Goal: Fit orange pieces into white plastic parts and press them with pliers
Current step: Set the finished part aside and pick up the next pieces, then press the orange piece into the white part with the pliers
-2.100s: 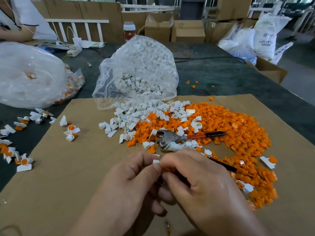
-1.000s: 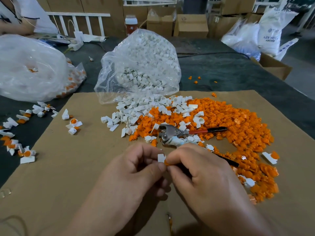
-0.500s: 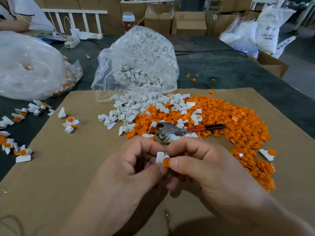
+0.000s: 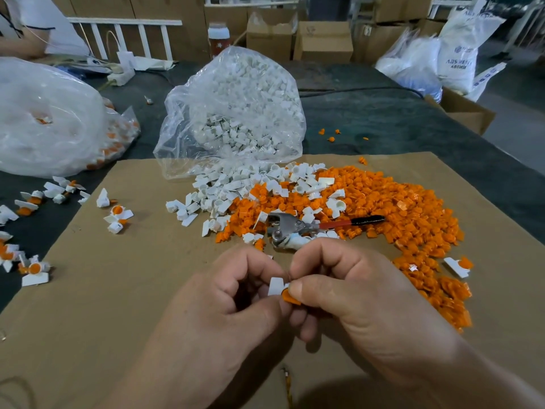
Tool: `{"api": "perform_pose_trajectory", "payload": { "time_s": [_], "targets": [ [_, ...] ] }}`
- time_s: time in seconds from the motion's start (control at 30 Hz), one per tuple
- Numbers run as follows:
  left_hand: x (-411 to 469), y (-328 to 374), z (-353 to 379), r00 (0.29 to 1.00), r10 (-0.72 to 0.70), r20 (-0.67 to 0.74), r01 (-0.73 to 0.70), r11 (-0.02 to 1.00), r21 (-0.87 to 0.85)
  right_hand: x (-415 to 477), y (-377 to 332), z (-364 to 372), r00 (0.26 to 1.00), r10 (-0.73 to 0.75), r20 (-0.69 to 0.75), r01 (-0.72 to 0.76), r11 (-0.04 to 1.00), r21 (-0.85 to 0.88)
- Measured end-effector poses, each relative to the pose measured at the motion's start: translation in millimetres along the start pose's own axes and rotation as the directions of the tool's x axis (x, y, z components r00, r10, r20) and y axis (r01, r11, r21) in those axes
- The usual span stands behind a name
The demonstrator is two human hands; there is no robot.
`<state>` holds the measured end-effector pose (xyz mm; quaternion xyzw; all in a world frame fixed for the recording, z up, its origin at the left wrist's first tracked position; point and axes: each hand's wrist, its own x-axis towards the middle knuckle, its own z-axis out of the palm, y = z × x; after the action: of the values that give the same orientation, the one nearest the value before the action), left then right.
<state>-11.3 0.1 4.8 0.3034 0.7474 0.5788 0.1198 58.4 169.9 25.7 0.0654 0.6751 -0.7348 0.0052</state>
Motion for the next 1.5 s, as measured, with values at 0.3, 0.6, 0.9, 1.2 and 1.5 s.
{"api": "perform_pose_trajectory", "payload": {
  "time_s": [0.3,0.6,0.9,1.2,1.5],
  "targets": [
    [10,2,-3,0.989,-0.141,-0.044,0.128,0.967,-0.220,-4,-1,-8,0.867,-0.475,-0.150,0.117,0.486,-0.866],
    [17,7,-16,0.943,-0.322,-0.088,0.232,0.822,-0.521,10,6,-33,0.978,-0.149,-0.144,-0.147,-0.004,-0.989],
    [17,9,-19,0.936,-0.349,-0.050,0.260,0.779,-0.571,14,1,-36,0.972,-0.168,-0.165,-0.177,-0.058,-0.983],
    [18,-2,-19,0.941,-0.336,-0.044,0.254,0.785,-0.565,23,4,-28,0.956,-0.220,-0.197,-0.224,-0.109,-0.968],
    [16,4,-22,0.956,-0.281,-0.079,0.187,0.797,-0.575,7,-16,-27,0.857,-0.476,-0.196,-0.144,0.143,-0.979]
  ]
}}
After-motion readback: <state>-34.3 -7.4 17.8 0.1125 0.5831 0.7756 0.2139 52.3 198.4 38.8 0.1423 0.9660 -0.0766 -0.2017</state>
